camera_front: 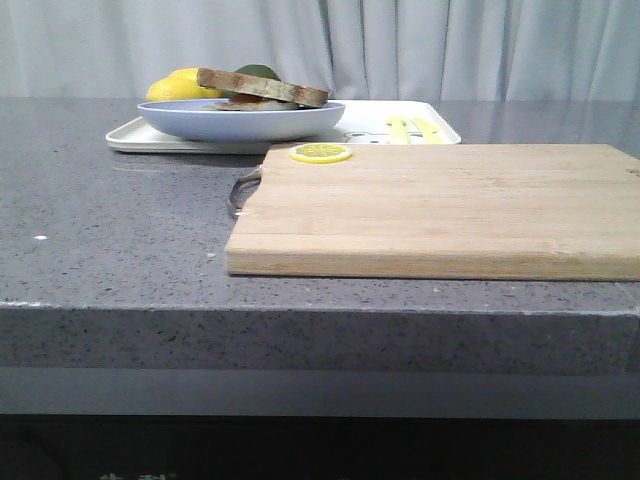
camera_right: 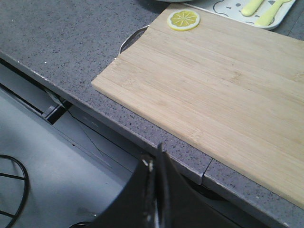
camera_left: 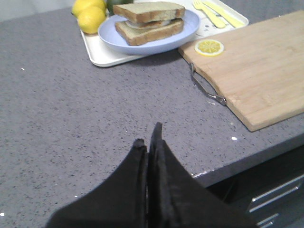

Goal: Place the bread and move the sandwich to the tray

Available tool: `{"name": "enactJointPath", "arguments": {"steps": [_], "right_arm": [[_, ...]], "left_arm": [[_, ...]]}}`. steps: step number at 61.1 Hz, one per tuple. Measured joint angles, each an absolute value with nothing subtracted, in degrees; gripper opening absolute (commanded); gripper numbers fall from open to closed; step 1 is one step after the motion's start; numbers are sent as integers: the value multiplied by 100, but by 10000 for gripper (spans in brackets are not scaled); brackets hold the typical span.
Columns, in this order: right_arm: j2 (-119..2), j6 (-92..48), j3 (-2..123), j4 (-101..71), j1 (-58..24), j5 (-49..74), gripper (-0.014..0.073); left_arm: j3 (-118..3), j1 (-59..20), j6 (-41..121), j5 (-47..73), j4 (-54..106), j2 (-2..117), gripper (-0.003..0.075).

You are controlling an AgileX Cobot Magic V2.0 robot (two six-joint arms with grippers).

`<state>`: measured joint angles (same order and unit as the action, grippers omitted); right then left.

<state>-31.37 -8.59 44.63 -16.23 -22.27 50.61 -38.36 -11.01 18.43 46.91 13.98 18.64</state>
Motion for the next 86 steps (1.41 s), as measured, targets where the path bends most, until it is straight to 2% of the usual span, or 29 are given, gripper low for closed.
{"name": "enactJointPath", "arguments": {"steps": [9, 18, 35, 57, 69, 86], "right_arm": [[-3137, -859, 4463, -1623, -2227, 5061, -69], [-3137, -859, 4463, -1623, -2227, 5061, -69], [-3137, -859, 4463, -1623, -2227, 5061, -69], [-3137, -859, 4463, -1623, -2227, 5061, -69], [-3137, -859, 4463, -1623, -2227, 5072, -69], [-3137, -859, 4463, -1623, -2227, 5084, -69]], "left_arm": [[-3684, -799, 1843, 4630, 1322, 1290, -20], [-3281, -722, 1652, 4069, 1261, 1123, -20], [-1831, -699, 139, 2903, 494, 497, -20], [6, -547, -55, 753, 437, -25, -20], [23, -547, -55, 238, 437, -25, -20], [23, -547, -55, 201, 437, -25, -20]]}}
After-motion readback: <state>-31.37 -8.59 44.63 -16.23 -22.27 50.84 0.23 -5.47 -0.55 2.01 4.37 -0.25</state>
